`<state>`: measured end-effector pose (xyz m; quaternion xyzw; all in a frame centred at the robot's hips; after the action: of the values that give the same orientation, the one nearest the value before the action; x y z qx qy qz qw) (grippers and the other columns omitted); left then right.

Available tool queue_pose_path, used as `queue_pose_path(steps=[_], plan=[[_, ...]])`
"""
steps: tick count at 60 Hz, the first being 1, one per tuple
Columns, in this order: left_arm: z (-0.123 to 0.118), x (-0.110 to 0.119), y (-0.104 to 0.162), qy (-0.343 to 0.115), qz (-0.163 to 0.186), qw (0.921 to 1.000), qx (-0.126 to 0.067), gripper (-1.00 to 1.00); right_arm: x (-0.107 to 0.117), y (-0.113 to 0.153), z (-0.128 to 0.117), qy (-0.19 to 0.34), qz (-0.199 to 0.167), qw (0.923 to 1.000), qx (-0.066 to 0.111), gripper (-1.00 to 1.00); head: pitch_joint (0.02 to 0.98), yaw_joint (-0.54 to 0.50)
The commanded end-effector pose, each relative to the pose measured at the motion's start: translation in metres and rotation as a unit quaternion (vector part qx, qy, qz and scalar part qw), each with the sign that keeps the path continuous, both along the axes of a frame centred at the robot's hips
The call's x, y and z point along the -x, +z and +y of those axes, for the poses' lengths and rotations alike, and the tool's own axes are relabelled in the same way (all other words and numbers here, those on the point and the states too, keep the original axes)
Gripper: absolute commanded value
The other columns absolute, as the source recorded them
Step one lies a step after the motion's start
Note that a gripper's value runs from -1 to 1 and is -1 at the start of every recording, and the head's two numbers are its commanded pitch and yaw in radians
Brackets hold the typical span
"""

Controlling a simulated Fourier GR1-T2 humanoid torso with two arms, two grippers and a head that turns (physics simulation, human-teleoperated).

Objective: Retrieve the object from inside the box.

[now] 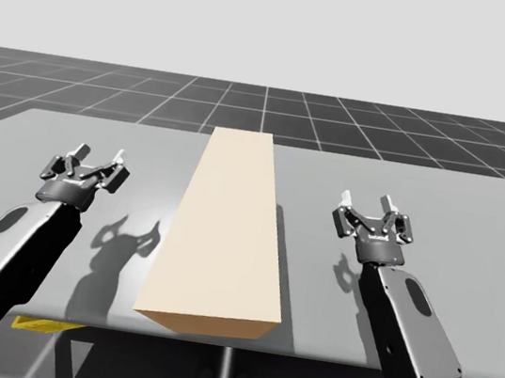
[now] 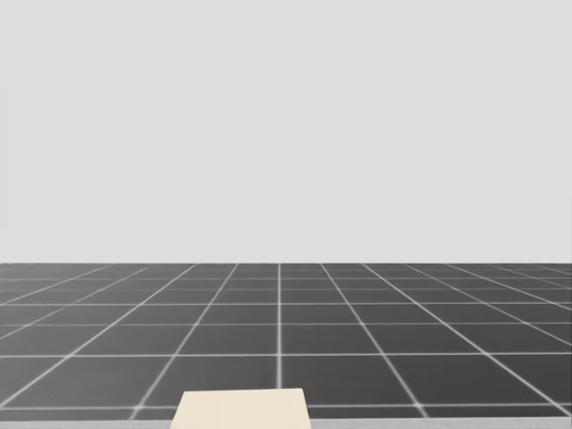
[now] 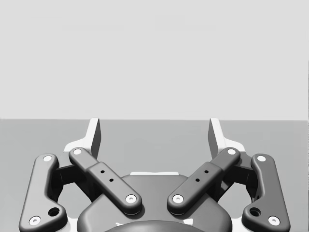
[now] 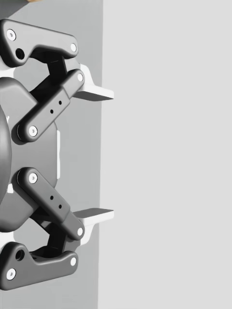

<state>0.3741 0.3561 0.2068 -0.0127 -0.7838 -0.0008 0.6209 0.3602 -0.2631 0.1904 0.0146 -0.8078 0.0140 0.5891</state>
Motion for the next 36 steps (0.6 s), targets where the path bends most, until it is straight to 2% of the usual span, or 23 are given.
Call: queue_pose_path(steps=[1,4,7,10,12,14,16,17,19,20,21,22,23,24,26,27,28,29,32,33,35,36], plan=[[-0.001,0.000,0.000,-0.003,-0.001,1.0000,0.000,-1.00,0.003,-0.001,0.002,-0.006,0.007,0.9998,-0.018,-1.00,0.027,-0.02],[-0.001,0.000,0.000,-0.003,0.002,1.0000,-0.002,-1.00,0.002,-0.001,0.003,0.004,0.011,0.9999,-0.011,-1.00,0.026,-0.01],[-0.002,-0.001,-0.003,-0.012,0.017,0.9998,-0.002,-1.00,0.001,-0.002,0.004,0.014,0.022,0.9996,-0.013,-1.00,0.026,-0.01],[-0.004,-0.004,-0.009,-0.027,0.051,0.9981,-0.021,-1.00,0.000,-0.008,0.005,0.029,0.058,0.9979,-0.004,-1.00,0.027,-0.01],[-0.007,-0.006,-0.013,-0.039,0.066,0.9967,-0.027,-1.00,-0.002,-0.011,0.006,0.035,0.067,0.9971,0.001,-1.00,0.027,-0.01],[-0.011,-0.007,-0.019,-0.051,0.084,0.9939,-0.051,-1.00,-0.002,-0.015,0.007,0.049,0.087,0.9950,0.005,-1.00,0.027,-0.01],[-0.015,-0.008,-0.023,-0.074,0.105,0.9901,-0.056,-1.00,-0.002,-0.018,0.010,0.064,0.098,0.9931,0.009,-1.00,0.027,-0.01],[-0.018,-0.008,-0.027,-0.088,0.117,0.9865,-0.073,-1.00,-0.001,-0.020,0.012,0.079,0.106,0.9911,0.011,-1.00,0.027,-0.01],[-0.021,-0.009,-0.029,-0.090,0.118,0.9855,-0.083,-1.00,0.000,-0.021,0.013,0.089,0.111,0.9897,0.014,-1.00,0.028,-0.01],[-0.025,-0.008,-0.032,-0.116,0.127,0.9813,-0.086,-1.00,0.001,-0.022,0.015,0.104,0.114,0.9878,0.016,-1.00,0.028,-0.01],[-0.026,-0.007,-0.032,-0.125,0.130,0.9794,-0.091,-1.00,0.001,-0.022,0.016,0.111,0.115,0.9870,0.016,-1.00,0.028,-0.01],[-0.028,-0.006,-0.033,-0.129,0.128,0.9777,-0.106,-1.00,0.002,-0.023,0.018,0.124,0.119,0.9849,0.019,-1.00,0.027,-0.01],[-0.030,-0.005,-0.034,-0.134,0.127,0.9768,-0.108,-1.00,0.003,-0.023,0.018,0.129,0.118,0.9844,0.021,-1.00,0.027,-0.01],[-0.035,-0.003,-0.035,-0.159,0.131,0.9718,-0.114,-1.00,0.005,-0.024,0.021,0.145,0.120,0.9817,0.027,-1.00,0.027,-0.01],[-0.038,-0.001,-0.036,-0.175,0.132,0.9678,-0.124,-1.00,0.006,-0.025,0.022,0.156,0.120,0.9799,0.035,-1.00,0.026,-0.02],[-0.043,0.002,-0.037,-0.189,0.129,0.9635,-0.139,-1.00,0.007,-0.026,0.025,0.165,0.114,0.9785,0.046,-1.00,0.025,-0.02],[-0.045,0.003,-0.038,-0.197,0.130,0.9616,-0.140,-1.00,0.008,-0.027,0.026,0.168,0.112,0.9781,0.050,-1.00,0.025,-0.02],[-0.051,0.007,-0.039,-0.222,0.129,0.9547,-0.151,-1.00,0.009,-0.028,0.028,0.179,0.108,0.9763,0.056,-1.00,0.025,-0.02],[-0.058,0.011,-0.041,-0.244,0.126,0.9472,-0.166,-1.00,0.011,-0.028,0.031,0.193,0.101,0.9737,0.067,-1.00,0.025,-0.02],[-0.064,0.014,-0.043,-0.263,0.125,0.9404,-0.175,-1.00,0.013,-0.029,0.033,0.205,0.095,0.9712,0.076,-1.00,0.026,-0.02],[-0.068,0.017,-0.044,-0.276,0.125,0.9361,-0.180,-1.00,0.015,-0.029,0.034,0.214,0.095,0.9691,0.079,-1.00,0.026,-0.02],[-0.073,0.020,-0.046,-0.289,0.125,0.9300,-0.190,-1.00,0.017,-0.029,0.037,0.227,0.092,0.9661,0.081,-1.00,0.027,-0.02]])
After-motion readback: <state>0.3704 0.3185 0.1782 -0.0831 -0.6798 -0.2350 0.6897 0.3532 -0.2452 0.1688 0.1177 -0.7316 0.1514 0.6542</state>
